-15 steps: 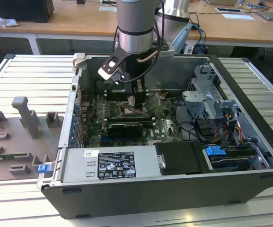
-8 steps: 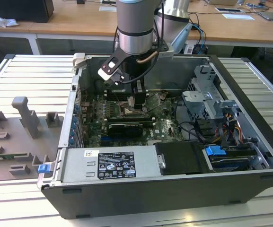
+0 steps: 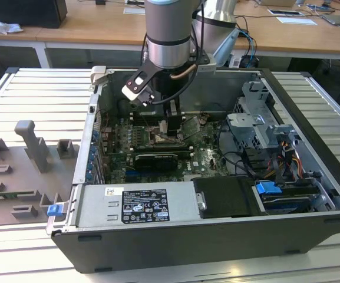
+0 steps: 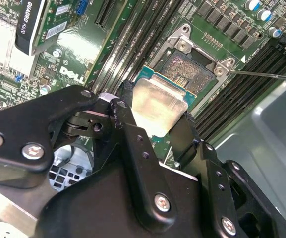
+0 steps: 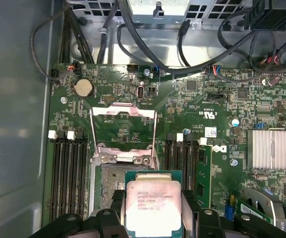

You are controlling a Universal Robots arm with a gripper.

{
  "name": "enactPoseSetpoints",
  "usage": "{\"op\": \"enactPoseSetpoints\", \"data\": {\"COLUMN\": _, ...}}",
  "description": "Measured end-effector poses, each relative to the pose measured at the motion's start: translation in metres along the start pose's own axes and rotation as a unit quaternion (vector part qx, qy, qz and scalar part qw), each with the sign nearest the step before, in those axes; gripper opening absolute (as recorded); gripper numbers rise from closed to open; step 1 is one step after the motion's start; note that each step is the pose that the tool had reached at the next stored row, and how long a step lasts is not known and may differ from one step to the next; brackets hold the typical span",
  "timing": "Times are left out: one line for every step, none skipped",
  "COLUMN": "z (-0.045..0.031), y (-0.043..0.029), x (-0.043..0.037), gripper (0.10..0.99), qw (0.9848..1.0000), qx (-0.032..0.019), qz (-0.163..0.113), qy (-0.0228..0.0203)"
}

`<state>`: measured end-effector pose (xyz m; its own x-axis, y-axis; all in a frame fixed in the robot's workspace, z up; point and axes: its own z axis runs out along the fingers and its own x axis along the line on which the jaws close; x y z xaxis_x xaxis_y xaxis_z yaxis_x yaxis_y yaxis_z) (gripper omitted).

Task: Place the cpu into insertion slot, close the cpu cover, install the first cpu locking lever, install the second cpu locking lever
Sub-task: 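Place the cpu into insertion slot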

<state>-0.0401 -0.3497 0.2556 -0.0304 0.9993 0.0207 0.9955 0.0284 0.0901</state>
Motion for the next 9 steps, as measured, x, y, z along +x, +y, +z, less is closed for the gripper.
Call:
{"op": "enactPoseSetpoints", "data": {"z": 0.0006, "y": -0.0005, "x": 0.0005, "gripper": 0.537, "qw": 1.0000, "qx": 0.0000, "qz": 0.000, "qy": -0.0001}}
{"op": "enactPoseSetpoints", "data": {"z": 0.0010, "y": -0.0007, "x": 0.0008, "gripper": 0.537, "qw": 1.0000, "qx": 0.0000, "qz": 0.000, "qy": -0.0001}}
{"op": "enactPoseSetpoints", "data": {"z": 0.0020, "y": -0.0009, "x": 0.0017, "gripper": 0.537, "qw": 1.0000, "qx": 0.0001, "qz": 0.000, "qy": -0.0002}}
{"op": "enactPoseSetpoints", "data": {"z": 0.0028, "y": -0.0009, "x": 0.0027, "gripper": 0.537, "qw": 1.0000, "qx": 0.0001, "qz": 0.000, "qy": -0.0002}}
{"op": "enactPoseSetpoints", "data": {"z": 0.0035, "y": -0.0009, "x": 0.0039, "gripper": 0.537, "qw": 1.0000, "qx": 0.0001, "qz": 0.000, "qy": -0.0002}}
{"op": "enactPoseSetpoints", "data": {"z": 0.0042, "y": -0.0009, "x": 0.0054, "gripper": 0.537, "qw": 1.0000, "qx": 0.0000, "qz": 0.001, "qy": -0.0003}}
{"op": "enactPoseSetpoints", "data": {"z": 0.0050, "y": -0.0010, "x": 0.0070, "gripper": 0.537, "qw": 1.0000, "qx": 0.0000, "qz": 0.002, "qy": -0.0003}}
{"op": "enactPoseSetpoints", "data": {"z": 0.0056, "y": -0.0010, "x": 0.0084, "gripper": 0.537, "qw": 1.0000, "qx": 0.0000, "qz": 0.002, "qy": -0.0004}}
{"op": "enactPoseSetpoints", "data": {"z": 0.0062, "y": -0.0011, "x": 0.0092, "gripper": 0.537, "qw": 1.0000, "qx": 0.0000, "qz": 0.003, "qy": -0.0004}}
